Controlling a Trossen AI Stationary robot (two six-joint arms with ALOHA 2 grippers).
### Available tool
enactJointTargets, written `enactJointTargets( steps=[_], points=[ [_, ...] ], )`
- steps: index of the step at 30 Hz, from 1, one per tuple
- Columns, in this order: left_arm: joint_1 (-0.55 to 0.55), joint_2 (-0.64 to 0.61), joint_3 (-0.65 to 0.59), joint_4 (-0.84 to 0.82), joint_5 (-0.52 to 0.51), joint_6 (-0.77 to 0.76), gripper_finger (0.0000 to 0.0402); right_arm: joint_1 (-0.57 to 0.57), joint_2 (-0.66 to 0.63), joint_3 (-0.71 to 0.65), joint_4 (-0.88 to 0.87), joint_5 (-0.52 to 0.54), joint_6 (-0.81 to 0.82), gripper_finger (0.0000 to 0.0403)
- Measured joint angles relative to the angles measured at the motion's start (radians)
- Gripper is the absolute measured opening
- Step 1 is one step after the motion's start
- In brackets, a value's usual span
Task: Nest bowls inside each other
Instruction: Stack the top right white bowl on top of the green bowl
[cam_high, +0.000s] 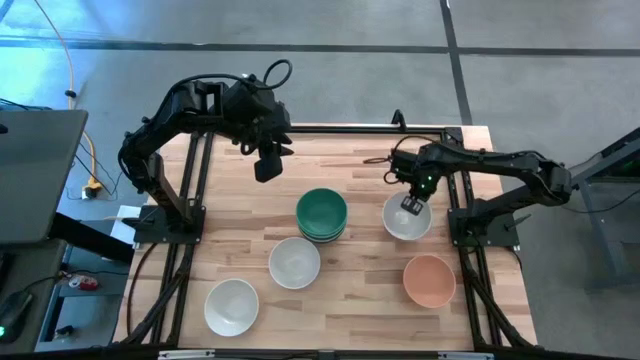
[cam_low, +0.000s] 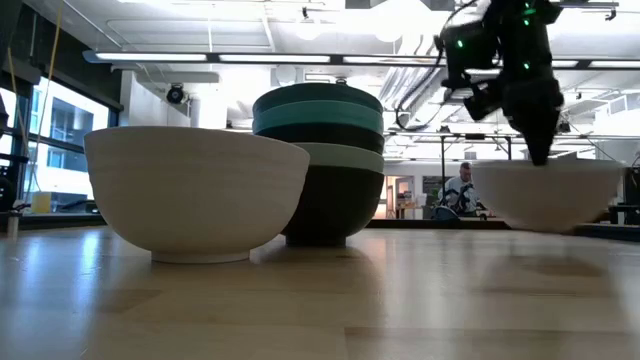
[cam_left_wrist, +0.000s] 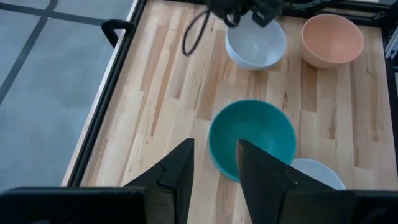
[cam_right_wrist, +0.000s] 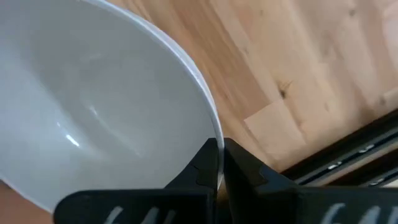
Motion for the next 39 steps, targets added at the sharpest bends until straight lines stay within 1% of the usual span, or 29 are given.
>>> enactJointTargets(
  steps=[7, 11, 15, 19, 24, 28, 32, 39],
  points=[
    [0.0, 0.0, 0.0, -0.048, 0.0, 0.0, 0.011, -0.067, 0.0, 0.182, -0.137, -0.009, -0.011, 0.0001],
    [0.0, -0.011, -0.001, -0.048, 0.0, 0.022, 0.011, -0.106, 0.0, 0.311, -0.2, -0.045, -0.001, 0.0001],
    [0.001, -0.039, -0.007, -0.047, 0.0, 0.064, 0.011, -0.128, 0.002, 0.443, -0.228, -0.08, 0.031, 0.0],
    [0.013, -0.092, -0.054, -0.047, 0.0, 0.115, 0.011, -0.127, 0.028, 0.575, -0.233, -0.106, 0.065, 0.0],
    [0.033, -0.201, -0.159, -0.006, -0.003, 0.117, 0.011, -0.102, 0.086, 0.716, -0.232, -0.128, 0.096, 0.0],
    [0.036, -0.304, -0.262, 0.026, -0.016, 0.077, 0.011, -0.08, 0.161, 0.807, -0.252, -0.137, 0.121, 0.0],
    [0.035, -0.413, -0.381, 0.04, -0.058, 0.035, 0.011, -0.053, 0.274, 0.899, -0.272, -0.178, 0.122, 0.0],
    [0.035, -0.609, -0.623, 0.147, -0.061, -0.033, 0.011, 0.003, 0.494, 1.12, -0.307, -0.244, 0.11, 0.0]
  ],
)
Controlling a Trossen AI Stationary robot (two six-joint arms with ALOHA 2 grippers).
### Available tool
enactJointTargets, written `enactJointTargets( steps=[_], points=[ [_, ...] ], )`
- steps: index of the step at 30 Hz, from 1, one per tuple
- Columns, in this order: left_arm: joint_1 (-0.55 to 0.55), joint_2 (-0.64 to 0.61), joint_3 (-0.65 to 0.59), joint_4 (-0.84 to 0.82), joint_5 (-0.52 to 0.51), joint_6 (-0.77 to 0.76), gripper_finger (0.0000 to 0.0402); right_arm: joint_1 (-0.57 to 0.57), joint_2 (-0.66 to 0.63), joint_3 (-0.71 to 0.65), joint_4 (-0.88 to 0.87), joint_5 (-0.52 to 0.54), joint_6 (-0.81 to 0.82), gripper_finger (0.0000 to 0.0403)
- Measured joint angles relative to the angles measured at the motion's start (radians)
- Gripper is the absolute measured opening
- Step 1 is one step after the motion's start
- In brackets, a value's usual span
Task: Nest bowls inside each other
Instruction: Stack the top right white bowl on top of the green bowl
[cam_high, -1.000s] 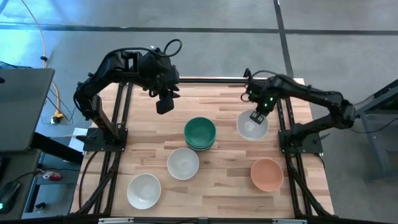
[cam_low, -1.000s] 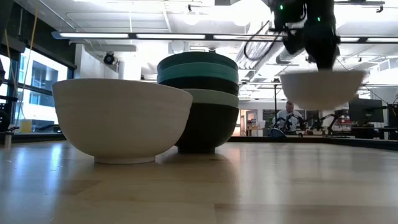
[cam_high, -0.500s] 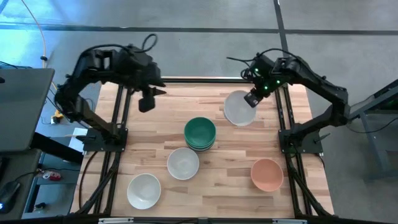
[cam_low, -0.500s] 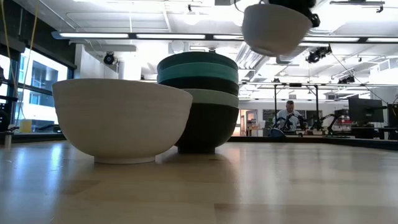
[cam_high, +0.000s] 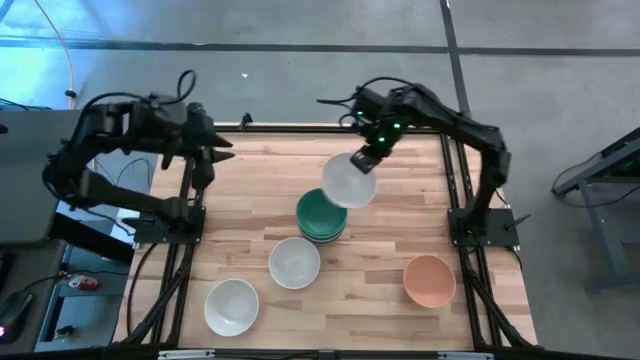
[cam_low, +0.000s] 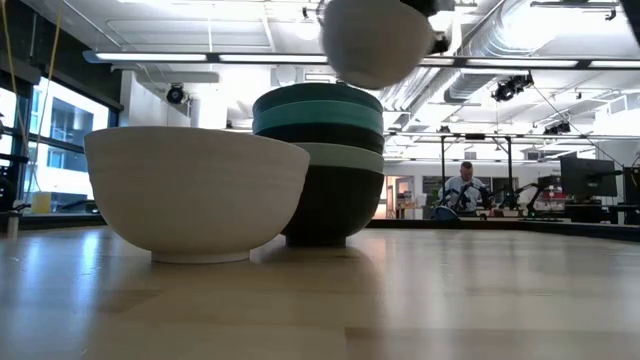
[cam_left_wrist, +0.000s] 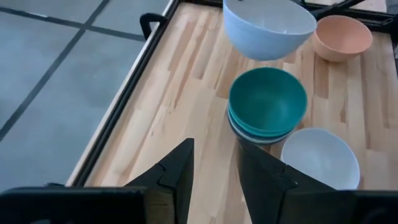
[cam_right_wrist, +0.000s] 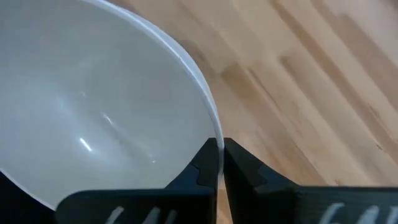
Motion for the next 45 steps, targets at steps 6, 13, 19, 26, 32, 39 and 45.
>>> enactJointTargets(
  steps=[6, 13, 19, 26, 32, 39, 45],
  points=[
    [0.0, -0.132, -0.149, 0.021, -0.001, -0.051, 0.011, 0.036, 0.136, 0.176, -0.003, -0.075, 0.009, 0.0],
    [0.0, -0.243, -0.237, 0.048, -0.005, -0.089, 0.011, 0.069, 0.225, 0.236, -0.003, -0.114, 0.027, 0.0],
    [0.0, -0.303, -0.255, 0.048, -0.018, -0.108, 0.011, 0.087, 0.252, 0.215, -0.002, -0.117, 0.035, 0.0],
    [0.0, -0.354, -0.287, 0.049, -0.019, -0.126, 0.011, 0.095, 0.291, 0.214, -0.003, -0.114, 0.051, 0.0],
    [0.0, -0.379, -0.302, 0.049, -0.019, -0.136, 0.011, 0.104, 0.338, 0.214, -0.003, -0.122, 0.053, 0.0],
    [0.0, -0.396, -0.302, 0.049, -0.018, -0.134, 0.011, 0.111, 0.374, 0.214, -0.003, -0.123, 0.052, 0.0],
    [0.0, -0.41, -0.302, 0.049, -0.018, -0.135, 0.011, 0.111, 0.381, 0.214, -0.003, -0.123, 0.051, 0.0]
  ],
)
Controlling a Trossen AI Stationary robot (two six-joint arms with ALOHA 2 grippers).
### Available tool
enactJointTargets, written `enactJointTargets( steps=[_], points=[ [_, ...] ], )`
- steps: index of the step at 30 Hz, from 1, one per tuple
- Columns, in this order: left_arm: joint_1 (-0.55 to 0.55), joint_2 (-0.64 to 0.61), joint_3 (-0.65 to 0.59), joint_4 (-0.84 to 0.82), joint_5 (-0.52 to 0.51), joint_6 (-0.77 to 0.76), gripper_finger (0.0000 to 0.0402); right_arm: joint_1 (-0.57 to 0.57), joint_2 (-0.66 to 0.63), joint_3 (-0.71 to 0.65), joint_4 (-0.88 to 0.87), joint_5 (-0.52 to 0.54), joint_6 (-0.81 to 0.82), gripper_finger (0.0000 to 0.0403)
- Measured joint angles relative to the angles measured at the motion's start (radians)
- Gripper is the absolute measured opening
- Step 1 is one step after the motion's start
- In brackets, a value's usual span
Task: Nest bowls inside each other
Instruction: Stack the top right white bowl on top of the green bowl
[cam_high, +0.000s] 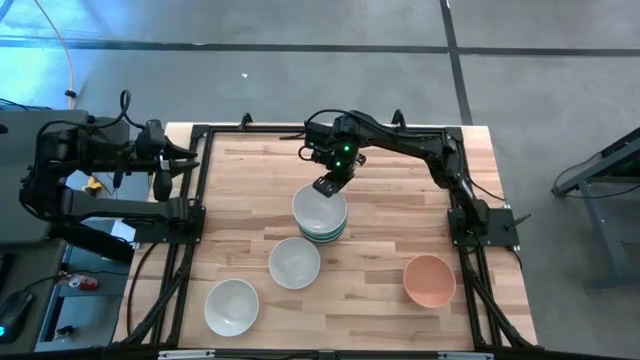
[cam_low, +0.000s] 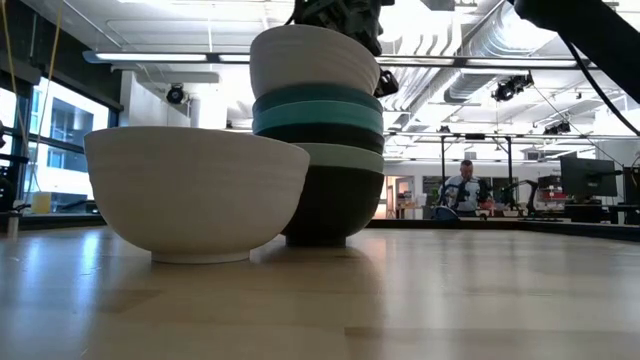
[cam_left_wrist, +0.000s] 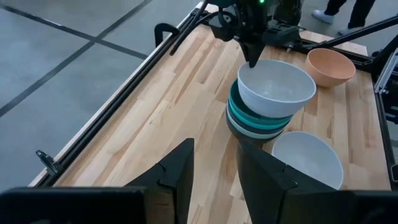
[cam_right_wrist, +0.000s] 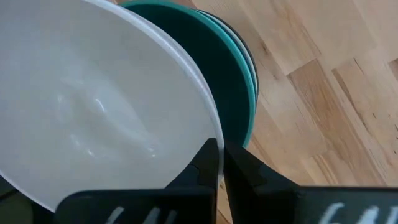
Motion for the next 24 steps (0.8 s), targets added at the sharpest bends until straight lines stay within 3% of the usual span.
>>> enactJointTargets(
  steps=[24],
  points=[
    [0.0, -0.017, 0.0, 0.0, 0.001, -0.009, 0.011, 0.002, 0.0, 0.0, 0.0, 0.045, 0.044, 0.0]
  ],
)
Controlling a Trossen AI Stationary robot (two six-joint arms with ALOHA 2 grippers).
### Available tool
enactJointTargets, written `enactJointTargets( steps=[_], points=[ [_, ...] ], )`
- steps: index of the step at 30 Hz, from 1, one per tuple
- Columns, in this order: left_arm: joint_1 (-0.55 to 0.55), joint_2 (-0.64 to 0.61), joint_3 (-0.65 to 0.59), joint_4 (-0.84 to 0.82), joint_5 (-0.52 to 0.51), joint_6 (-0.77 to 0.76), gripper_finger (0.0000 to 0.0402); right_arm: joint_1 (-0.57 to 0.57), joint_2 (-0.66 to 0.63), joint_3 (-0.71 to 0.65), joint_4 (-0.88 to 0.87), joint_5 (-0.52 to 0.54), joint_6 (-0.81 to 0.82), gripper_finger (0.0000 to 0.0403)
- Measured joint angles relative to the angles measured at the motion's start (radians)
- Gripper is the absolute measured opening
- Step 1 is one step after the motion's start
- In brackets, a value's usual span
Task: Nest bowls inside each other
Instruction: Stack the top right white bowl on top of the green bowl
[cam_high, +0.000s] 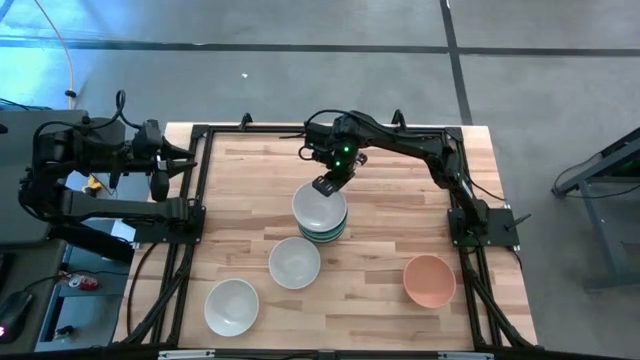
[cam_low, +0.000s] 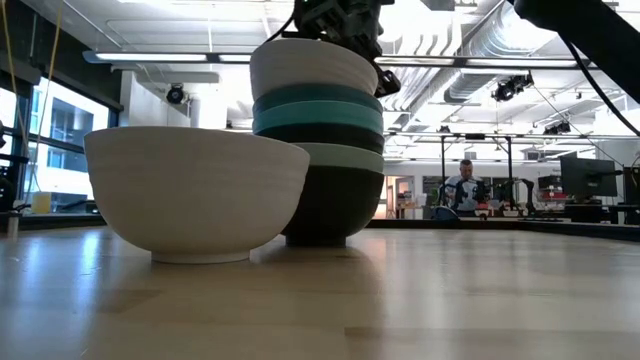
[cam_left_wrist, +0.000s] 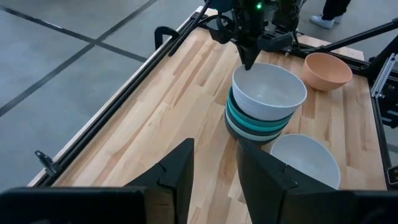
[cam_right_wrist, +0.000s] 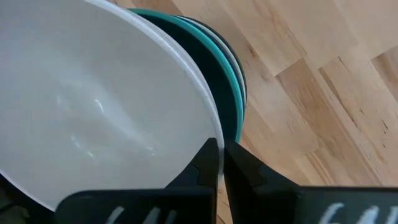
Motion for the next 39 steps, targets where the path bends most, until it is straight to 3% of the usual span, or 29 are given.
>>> enactJointTargets(
  steps=[15, 26, 39],
  points=[
    [0.0, 0.0, 0.0, 0.0, 0.0, 0.0, 0.011, 0.03, 0.0, -0.002, 0.001, 0.051, 0.002, 0.0],
    [0.0, 0.0, 0.0, 0.0, 0.009, 0.019, 0.011, 0.059, -0.002, -0.154, 0.0, 0.037, -0.009, 0.0],
    [0.0, 0.001, 0.0, 0.0, -0.002, 0.016, 0.011, 0.054, -0.001, -0.037, 0.001, 0.097, -0.005, 0.0]
  ],
)
